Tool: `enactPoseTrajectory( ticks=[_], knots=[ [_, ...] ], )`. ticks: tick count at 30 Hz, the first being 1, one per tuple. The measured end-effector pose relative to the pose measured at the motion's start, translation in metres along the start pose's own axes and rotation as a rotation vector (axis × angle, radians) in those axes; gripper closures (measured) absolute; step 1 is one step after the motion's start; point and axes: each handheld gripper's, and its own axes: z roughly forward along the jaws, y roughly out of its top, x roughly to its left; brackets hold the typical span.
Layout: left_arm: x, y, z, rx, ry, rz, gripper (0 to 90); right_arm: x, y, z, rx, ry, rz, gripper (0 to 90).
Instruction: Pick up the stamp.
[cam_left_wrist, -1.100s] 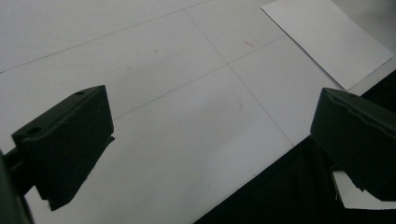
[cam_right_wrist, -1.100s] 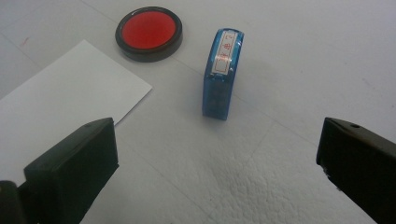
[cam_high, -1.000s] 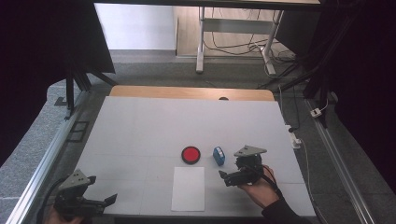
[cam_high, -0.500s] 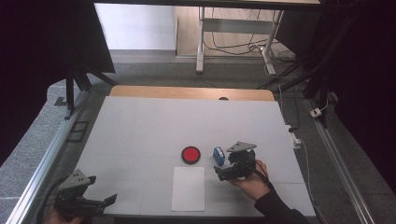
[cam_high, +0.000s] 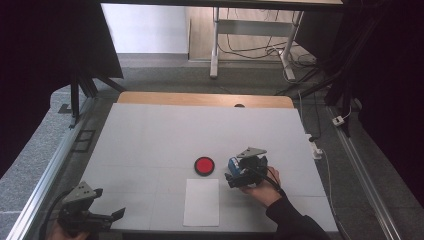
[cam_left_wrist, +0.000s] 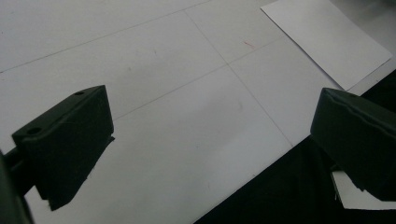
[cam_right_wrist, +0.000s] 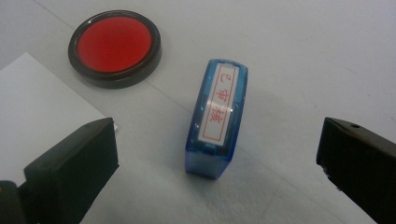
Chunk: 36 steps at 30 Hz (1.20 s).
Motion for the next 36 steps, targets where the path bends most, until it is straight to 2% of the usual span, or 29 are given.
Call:
enactPoseTrajectory(
  ticks=[7, 12, 15, 18, 19, 23, 29, 36],
  knots=[
    [0.0, -0.0001, -0.0001, 0.0, 0.0, 0.0, 0.0, -0.0021, 0.0027, 0.0081, 0.009, -0.016, -0.008, 0.0],
    [0.0, -0.0002, -0.0001, -0.001, 0.0, 0.0, 0.0, -0.0021, 0.0034, 0.0102, 0.01, -0.024, -0.029, 6.4],
    [0.0, -0.0003, -0.0002, -0.001, 0.0, 0.0, 0.0, -0.0001, 0.0048, 0.0096, 0.002, -0.029, -0.03, 13.2],
    [-0.0002, -0.0002, -0.0001, 0.0, 0.001, 0.002, 0.0, -0.0003, 0.0059, 0.0084, 0.005, -0.026, -0.049, 23.5],
    [-0.0002, -0.0002, -0.0001, 0.001, 0.0, 0.002, 0.0, 0.0006, 0.0064, 0.0082, -0.002, -0.025, -0.042, 27.1],
    [-0.0004, -0.0003, -0.0001, 0.001, 0.001, 0.001, 0.0, 0.0012, 0.0077, 0.0071, 0.002, 0.0, -0.045, 38.8],
    [-0.0005, -0.0003, -0.0001, 0.001, 0.001, 0.002, 0.0, 0.0005, 0.0083, 0.0076, 0.02, 0.019, -0.032, 49.1],
    [-0.0005, -0.0003, -0.0001, 0.001, 0.001, 0.003, 0.0, -0.0004, 0.0084, 0.0078, 0.026, 0.034, -0.023, 55.0]
  ],
)
